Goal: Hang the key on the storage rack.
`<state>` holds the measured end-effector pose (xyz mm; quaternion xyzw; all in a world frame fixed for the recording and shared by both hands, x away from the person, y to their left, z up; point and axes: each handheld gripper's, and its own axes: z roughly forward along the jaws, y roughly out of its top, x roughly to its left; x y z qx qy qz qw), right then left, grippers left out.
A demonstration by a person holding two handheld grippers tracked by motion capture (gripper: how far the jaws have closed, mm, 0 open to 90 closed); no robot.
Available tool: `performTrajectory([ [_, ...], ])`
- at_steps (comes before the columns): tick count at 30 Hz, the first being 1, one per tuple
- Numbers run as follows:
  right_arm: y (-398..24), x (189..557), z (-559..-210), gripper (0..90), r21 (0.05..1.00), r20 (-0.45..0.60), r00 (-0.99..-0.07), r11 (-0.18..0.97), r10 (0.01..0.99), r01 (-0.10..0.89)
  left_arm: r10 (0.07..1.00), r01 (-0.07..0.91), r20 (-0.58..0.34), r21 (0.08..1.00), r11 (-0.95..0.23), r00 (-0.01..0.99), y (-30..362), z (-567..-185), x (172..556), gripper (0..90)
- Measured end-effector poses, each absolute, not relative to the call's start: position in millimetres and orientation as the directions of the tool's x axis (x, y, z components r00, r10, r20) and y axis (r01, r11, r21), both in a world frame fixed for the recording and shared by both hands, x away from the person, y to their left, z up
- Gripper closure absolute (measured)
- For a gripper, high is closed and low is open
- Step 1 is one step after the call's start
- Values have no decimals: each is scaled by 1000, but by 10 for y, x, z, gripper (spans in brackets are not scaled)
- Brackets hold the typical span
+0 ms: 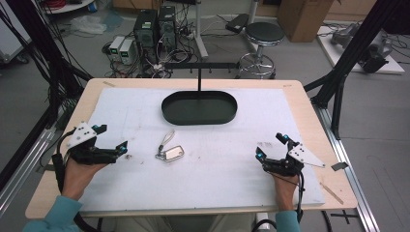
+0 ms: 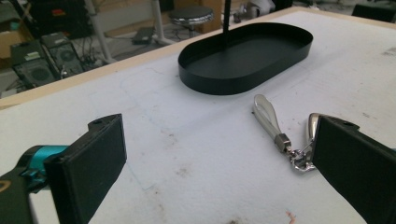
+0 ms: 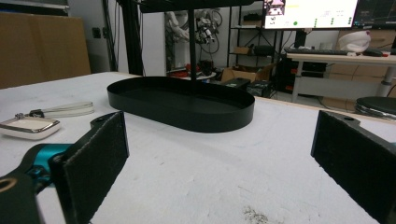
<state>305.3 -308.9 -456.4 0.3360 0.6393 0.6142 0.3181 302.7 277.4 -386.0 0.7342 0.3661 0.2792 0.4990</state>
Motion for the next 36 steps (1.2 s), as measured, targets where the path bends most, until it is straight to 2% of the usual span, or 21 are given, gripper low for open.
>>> performTrajectory([
  [13, -3089, 3054, -4564, 35, 999, 3, -572, 23, 820, 37, 745, 390, 77, 814, -431, 663, 2286, -3585, 3383, 40],
  [26, -3090, 3053, -4564, 34, 999, 9, -574, 17, 819, 41, 713, 483, 75, 685, -545, 697, 1892, -3537, 3625, 43],
  [28, -3089, 3053, -4564, 34, 999, 7, -573, 19, 819, 39, 711, 506, 58, 662, -553, 701, 1828, -3569, 3668, 103],
  [32, -3090, 3053, -4564, 34, 999, 7, -573, 18, 819, 39, 710, 525, 59, 631, -571, 702, 1772, -3626, 3714, 122],
  [36, -3090, 3054, -4565, 34, 999, 7, -574, 19, 819, 39, 718, 563, 39, 591, -578, 695, 1703, -3667, 3778, 190],
])
